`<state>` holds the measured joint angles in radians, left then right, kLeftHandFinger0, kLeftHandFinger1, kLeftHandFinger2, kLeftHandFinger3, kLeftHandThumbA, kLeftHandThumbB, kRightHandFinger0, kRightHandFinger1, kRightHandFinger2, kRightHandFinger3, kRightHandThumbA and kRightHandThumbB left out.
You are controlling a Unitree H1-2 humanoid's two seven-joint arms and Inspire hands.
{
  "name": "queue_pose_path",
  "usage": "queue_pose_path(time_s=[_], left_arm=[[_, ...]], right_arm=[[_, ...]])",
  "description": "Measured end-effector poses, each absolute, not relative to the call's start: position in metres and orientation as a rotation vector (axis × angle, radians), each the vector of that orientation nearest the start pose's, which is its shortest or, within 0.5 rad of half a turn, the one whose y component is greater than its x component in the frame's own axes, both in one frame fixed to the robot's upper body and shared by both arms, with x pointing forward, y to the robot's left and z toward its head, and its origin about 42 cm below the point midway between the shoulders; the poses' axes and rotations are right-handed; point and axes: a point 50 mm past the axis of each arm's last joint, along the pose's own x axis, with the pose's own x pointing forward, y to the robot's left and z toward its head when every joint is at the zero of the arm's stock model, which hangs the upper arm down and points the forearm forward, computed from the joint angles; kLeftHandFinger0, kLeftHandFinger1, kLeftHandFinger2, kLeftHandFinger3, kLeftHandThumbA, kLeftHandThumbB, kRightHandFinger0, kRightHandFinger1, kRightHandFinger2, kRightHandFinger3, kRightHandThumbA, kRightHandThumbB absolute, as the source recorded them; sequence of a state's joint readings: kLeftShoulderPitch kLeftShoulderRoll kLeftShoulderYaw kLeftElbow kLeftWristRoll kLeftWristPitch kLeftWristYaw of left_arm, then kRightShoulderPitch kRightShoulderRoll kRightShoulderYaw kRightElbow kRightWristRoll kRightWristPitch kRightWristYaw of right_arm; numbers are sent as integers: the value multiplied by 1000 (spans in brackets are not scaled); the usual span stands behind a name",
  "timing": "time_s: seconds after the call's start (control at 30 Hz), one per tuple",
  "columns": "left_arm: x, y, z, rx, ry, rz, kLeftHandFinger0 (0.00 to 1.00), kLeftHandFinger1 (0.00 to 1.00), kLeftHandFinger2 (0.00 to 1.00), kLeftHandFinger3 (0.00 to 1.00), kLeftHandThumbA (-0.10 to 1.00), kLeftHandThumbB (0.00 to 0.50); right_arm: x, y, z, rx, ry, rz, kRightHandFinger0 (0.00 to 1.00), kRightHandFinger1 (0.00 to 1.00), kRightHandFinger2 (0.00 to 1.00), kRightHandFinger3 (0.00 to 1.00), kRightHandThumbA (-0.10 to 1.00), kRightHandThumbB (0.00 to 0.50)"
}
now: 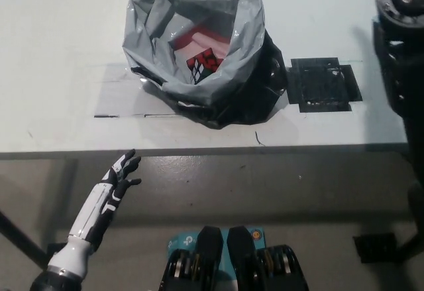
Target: Use the right hand to pick up a rubix's cube and place it into a plastic bag and lift the bag
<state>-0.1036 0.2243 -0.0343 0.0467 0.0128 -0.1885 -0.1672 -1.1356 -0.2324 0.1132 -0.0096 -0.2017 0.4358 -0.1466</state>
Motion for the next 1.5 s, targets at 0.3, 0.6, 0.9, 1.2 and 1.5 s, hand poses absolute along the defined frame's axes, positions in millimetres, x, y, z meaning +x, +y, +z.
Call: queue_pose_path(time_s=[0.3, 0.6, 0.9, 1.2, 1.5], left_arm=[[328, 257, 135, 256, -232, -235, 956, 1000, 1000, 1000, 1000, 208], [341, 255, 143, 259, -246, -238, 1000, 1000, 1000, 1000, 1000, 207], [350, 255, 145, 261, -248, -238, 1000, 1000, 1000, 1000, 1000, 206], [347, 255, 141, 259, -237, -237, 1000, 1000, 1000, 1000, 1000, 211], [312, 261, 107, 246, -136, -230, 1000, 1000, 1000, 1000, 1000, 228]], right_arm=[[403, -196, 502, -404, -864, -149, 1000, 1000, 1000, 1000, 885, 392], [359, -217, 429, -390, -891, -176, 1000, 1000, 1000, 1000, 1000, 463], [337, -223, 348, -409, -783, -188, 1000, 1000, 1000, 1000, 1000, 333], [323, -226, 240, -500, -551, -142, 1000, 1000, 1000, 1000, 1000, 264], [303, -237, 126, -540, -247, -73, 1000, 1000, 1000, 1000, 1000, 291]])
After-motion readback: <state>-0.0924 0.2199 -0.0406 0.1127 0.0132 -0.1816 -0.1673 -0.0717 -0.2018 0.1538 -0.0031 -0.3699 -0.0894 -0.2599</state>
